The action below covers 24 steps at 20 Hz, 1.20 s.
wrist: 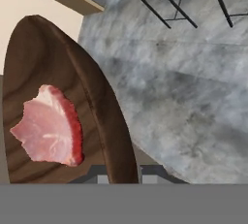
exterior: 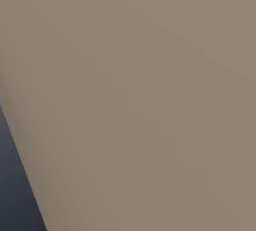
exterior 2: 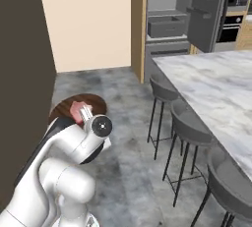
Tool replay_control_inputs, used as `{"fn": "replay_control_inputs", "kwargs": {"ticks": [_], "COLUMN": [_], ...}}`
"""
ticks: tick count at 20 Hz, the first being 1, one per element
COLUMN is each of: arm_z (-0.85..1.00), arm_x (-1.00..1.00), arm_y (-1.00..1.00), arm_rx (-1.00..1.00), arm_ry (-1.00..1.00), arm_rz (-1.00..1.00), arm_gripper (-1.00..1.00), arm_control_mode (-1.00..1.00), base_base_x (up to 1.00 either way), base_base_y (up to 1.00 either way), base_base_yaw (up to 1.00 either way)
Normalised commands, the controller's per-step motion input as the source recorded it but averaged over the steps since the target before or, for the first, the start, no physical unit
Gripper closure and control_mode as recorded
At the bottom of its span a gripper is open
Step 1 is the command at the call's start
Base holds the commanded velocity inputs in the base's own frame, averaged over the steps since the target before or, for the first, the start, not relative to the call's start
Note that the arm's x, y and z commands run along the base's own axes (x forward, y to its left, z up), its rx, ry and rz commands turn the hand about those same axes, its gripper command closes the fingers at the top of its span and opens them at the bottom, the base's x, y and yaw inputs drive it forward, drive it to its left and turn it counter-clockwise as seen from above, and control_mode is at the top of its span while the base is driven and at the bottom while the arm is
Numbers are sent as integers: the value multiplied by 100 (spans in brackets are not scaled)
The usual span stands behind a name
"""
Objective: Place one of the steaks on the plate and the other in the bowl. Then place the bowl in the fridge.
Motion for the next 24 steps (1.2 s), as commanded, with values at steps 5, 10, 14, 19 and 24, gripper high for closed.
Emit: {"fn": "replay_control_inputs", "kwargs": {"ticks": [5,10,14,19,24], "arm_z": [0,0,0,0,0], "arm_x": [0,0,0,0,0], "arm_y": [0,0,0,0,0], "arm_rx": [0,0,0,0,0], "arm_ry": [0,0,0,0,0], "arm_rz": [0,0,0,0,0], "arm_gripper": [100,100,100,100,100], "arm_control_mode": [100,100,100,100,100], "base_base_x": [100,100,100,100,100], "base_base_y": [37,47,42,56,23], "base_base_yaw": [-5,0,-9,-15,-16]}}
